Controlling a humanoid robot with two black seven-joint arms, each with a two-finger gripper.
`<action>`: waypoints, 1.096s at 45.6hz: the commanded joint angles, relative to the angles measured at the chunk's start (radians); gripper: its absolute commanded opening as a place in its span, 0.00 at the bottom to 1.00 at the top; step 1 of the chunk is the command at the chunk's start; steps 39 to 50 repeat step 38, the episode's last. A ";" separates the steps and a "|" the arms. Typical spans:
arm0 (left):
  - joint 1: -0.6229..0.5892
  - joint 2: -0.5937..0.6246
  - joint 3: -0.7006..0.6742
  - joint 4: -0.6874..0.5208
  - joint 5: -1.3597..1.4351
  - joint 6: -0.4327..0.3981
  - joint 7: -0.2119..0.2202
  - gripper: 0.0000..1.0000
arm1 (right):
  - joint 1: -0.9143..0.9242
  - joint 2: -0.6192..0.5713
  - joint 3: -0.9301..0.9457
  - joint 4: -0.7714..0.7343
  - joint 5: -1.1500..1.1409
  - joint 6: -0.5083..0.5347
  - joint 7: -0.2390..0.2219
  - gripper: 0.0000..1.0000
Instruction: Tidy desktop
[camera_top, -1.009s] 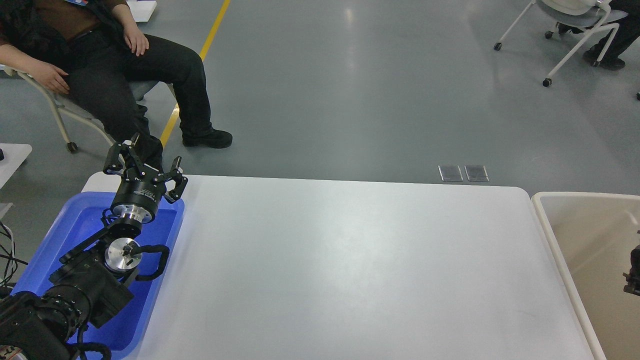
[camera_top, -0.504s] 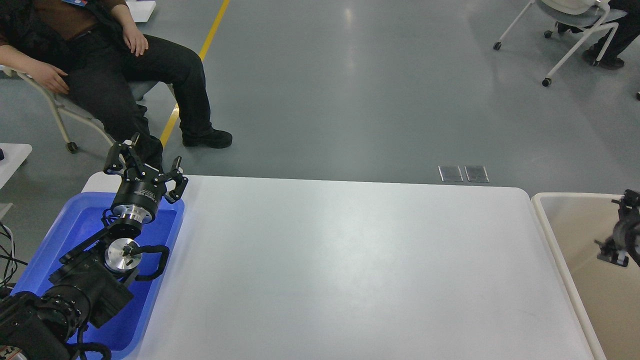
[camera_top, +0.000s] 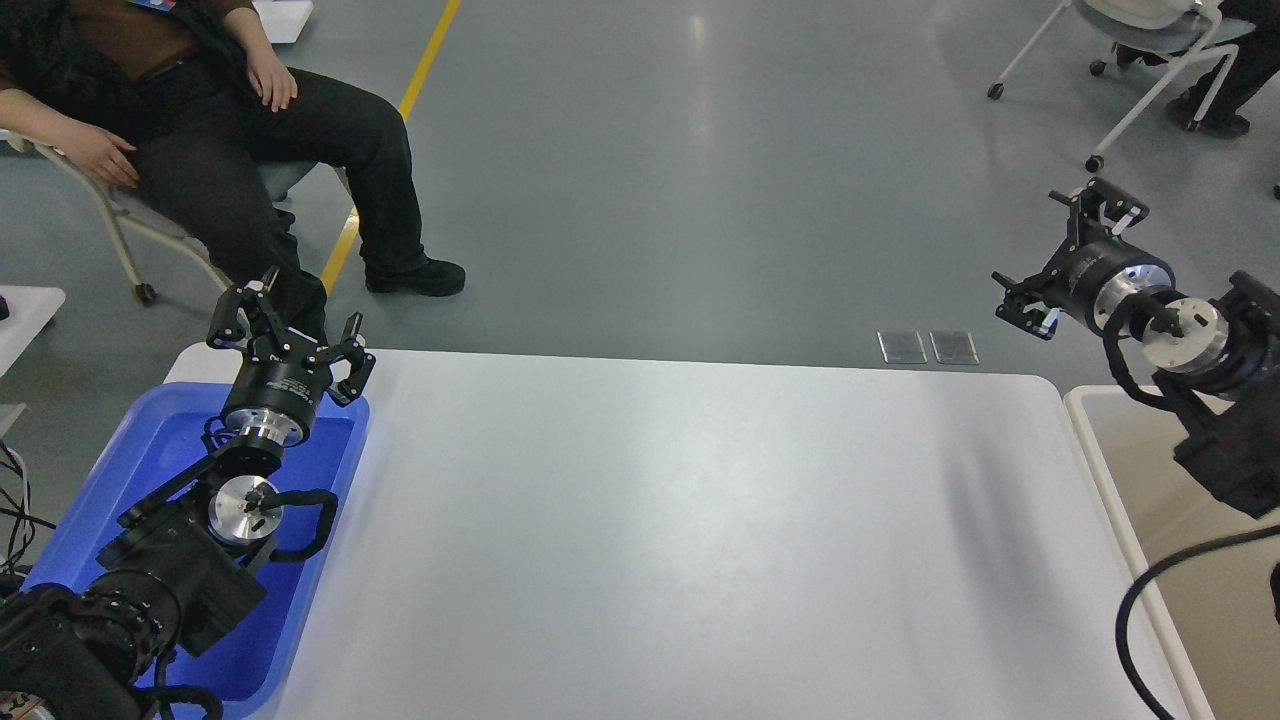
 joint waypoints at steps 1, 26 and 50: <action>0.000 0.000 0.000 0.000 0.000 0.000 0.001 1.00 | 0.026 0.176 0.189 0.017 0.001 0.011 0.040 1.00; 0.000 0.000 -0.001 0.000 0.000 0.000 -0.001 1.00 | -0.179 0.325 0.264 0.030 0.080 0.268 0.038 1.00; 0.000 0.000 0.000 0.000 0.000 0.000 0.001 1.00 | -0.210 0.325 0.279 0.027 0.080 0.284 0.040 1.00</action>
